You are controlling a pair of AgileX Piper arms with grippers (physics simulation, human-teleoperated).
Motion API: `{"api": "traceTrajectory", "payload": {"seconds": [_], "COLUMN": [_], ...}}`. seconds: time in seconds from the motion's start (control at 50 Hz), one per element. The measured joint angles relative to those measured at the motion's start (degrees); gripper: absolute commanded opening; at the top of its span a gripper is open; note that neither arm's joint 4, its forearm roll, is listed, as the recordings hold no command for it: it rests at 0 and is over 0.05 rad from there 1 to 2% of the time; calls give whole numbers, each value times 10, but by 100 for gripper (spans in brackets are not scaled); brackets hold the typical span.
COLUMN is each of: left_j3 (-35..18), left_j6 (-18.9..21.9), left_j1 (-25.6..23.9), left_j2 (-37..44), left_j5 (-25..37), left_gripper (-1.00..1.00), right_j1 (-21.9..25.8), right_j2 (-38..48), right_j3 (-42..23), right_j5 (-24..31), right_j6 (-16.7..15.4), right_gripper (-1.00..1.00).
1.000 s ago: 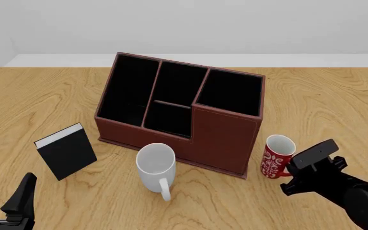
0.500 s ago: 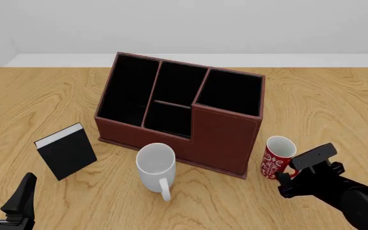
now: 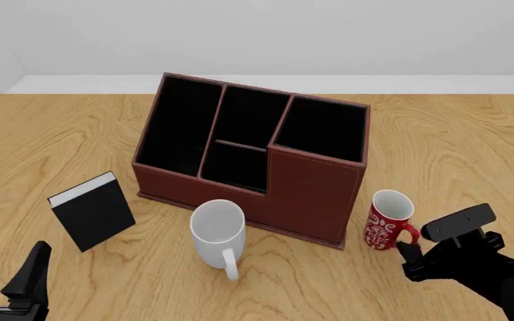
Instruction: Pick up the red mug and place it to the right of the caddy.
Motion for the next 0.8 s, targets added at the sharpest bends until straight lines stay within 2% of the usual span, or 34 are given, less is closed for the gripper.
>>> {"api": "traceTrajectory", "payload": {"seconds": [0.22, 0.54, 0.8], "left_j3": [0, 0, 0], "left_j6": [0, 0, 0], "left_j1": [0, 0, 0], "left_j2": [0, 0, 0], "left_j5": [0, 0, 0], "left_gripper": [100, 100, 100], "right_j1": [-5, -1, -1], "right_j2": [-116, -362, -514], "right_j3": [6, -39, -105], "right_j5": [89, 318, 478], "right_j6": [-3, 7, 30], "right_gripper": [100, 100, 100]}}
